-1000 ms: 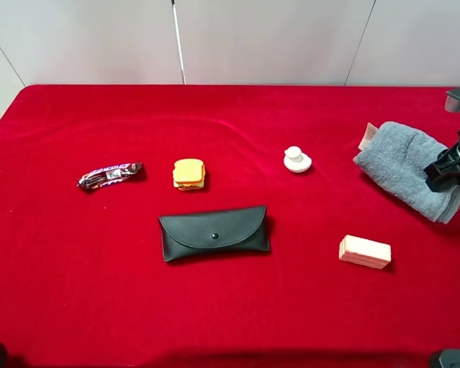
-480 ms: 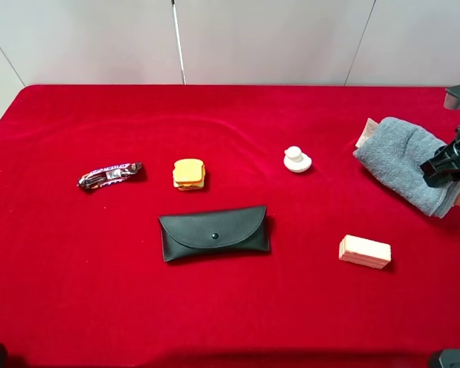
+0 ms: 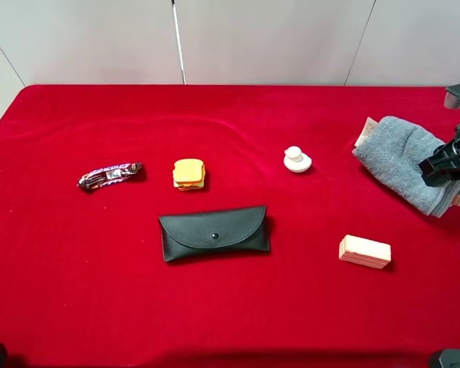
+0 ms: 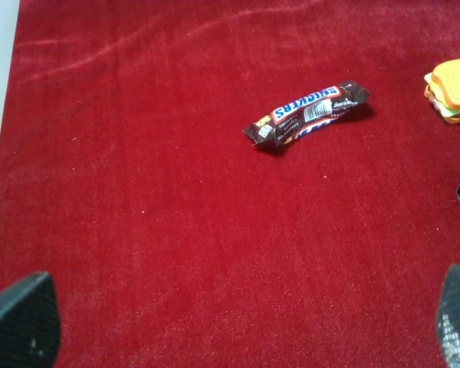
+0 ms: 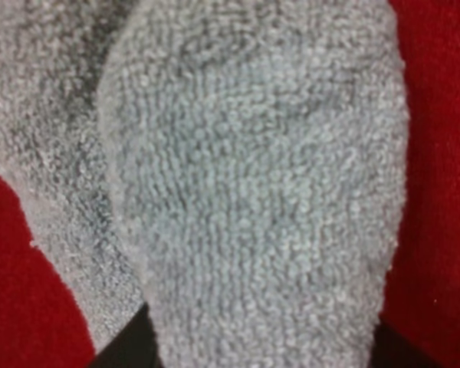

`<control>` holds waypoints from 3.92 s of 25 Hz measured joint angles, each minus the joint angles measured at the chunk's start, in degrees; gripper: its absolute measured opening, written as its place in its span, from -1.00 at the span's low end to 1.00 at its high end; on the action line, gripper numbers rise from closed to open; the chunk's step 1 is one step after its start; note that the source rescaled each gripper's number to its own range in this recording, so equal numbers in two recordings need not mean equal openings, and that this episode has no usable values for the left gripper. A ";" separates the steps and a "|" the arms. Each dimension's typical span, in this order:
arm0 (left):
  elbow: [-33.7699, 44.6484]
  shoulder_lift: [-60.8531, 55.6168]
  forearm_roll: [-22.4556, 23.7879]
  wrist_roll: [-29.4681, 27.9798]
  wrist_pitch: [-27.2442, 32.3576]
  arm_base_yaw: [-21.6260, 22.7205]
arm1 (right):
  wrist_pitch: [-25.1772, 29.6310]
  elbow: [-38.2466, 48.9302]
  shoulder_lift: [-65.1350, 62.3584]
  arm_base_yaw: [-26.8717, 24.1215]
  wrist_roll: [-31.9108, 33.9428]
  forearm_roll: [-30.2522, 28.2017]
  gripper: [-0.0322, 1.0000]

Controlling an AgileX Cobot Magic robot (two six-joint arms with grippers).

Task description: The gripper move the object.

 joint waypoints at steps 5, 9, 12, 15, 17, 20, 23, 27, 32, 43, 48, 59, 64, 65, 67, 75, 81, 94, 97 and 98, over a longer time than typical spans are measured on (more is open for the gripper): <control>0.00 0.00 0.00 0.00 0.00 0.00 | 0.00 0.00 0.00 0.00 0.00 1.29 -0.67; 0.00 0.00 0.00 0.00 0.00 0.00 | 0.23 0.00 0.00 0.00 0.00 1.96 0.36; 0.00 0.00 0.00 0.00 0.00 0.00 | 0.47 0.00 0.00 0.00 0.00 2.42 0.85; 0.00 0.00 0.00 0.00 0.00 0.00 | 1.34 0.00 0.00 0.00 0.17 2.71 0.97; 0.00 0.00 0.00 0.00 0.00 0.00 | 2.06 0.00 0.00 0.00 0.22 3.10 1.00; 0.00 0.00 0.00 0.00 0.00 0.00 | 2.31 0.00 0.00 0.00 0.30 3.36 1.00; 0.00 0.00 0.00 0.00 0.00 0.00 | 2.19 0.00 0.00 0.00 0.87 3.55 1.00; 0.00 0.00 0.00 0.00 0.00 0.00 | 2.07 0.00 0.00 0.00 0.93 3.67 1.00; 0.00 0.00 0.00 0.00 0.00 0.00 | 2.07 0.00 0.00 0.00 0.93 3.67 1.00; 0.00 0.00 0.00 0.00 0.00 0.00 | 2.49 0.00 -4.46 0.00 3.88 3.97 1.00; 0.00 0.00 0.00 0.00 0.00 0.00 | 5.88 0.00 -9.29 0.00 4.62 3.97 1.00; 0.00 0.00 0.00 0.00 0.00 0.00 | 16.24 0.00 -22.15 0.00 10.16 4.37 1.00; 0.00 0.00 0.00 0.00 0.00 0.00 | 21.69 0.00 -28.53 0.00 13.88 4.50 1.00; 0.00 0.00 0.00 0.00 0.00 0.00 | 22.44 0.06 -30.02 0.00 14.27 4.54 1.00; 0.00 0.00 0.00 0.00 0.00 0.00 | 23.53 0.96 -32.96 0.00 14.92 4.56 1.00; 0.00 0.00 0.00 0.00 0.00 0.00 | 24.66 11.11 -50.18 0.00 17.62 4.85 1.00; 0.00 0.00 0.00 0.00 0.00 0.00 | 24.91 15.20 -65.27 0.00 19.03 4.96 1.00; 0.00 0.00 0.00 0.00 0.00 0.00 | 30.63 16.45 -80.46 0.00 19.09 3.68 1.00; 0.00 0.00 0.00 0.00 0.00 0.00 | 30.68 16.45 -84.04 0.00 19.09 3.68 1.00; 0.00 0.00 0.00 0.00 0.00 0.00 | 30.68 16.45 -85.24 0.00 19.09 3.68 1.00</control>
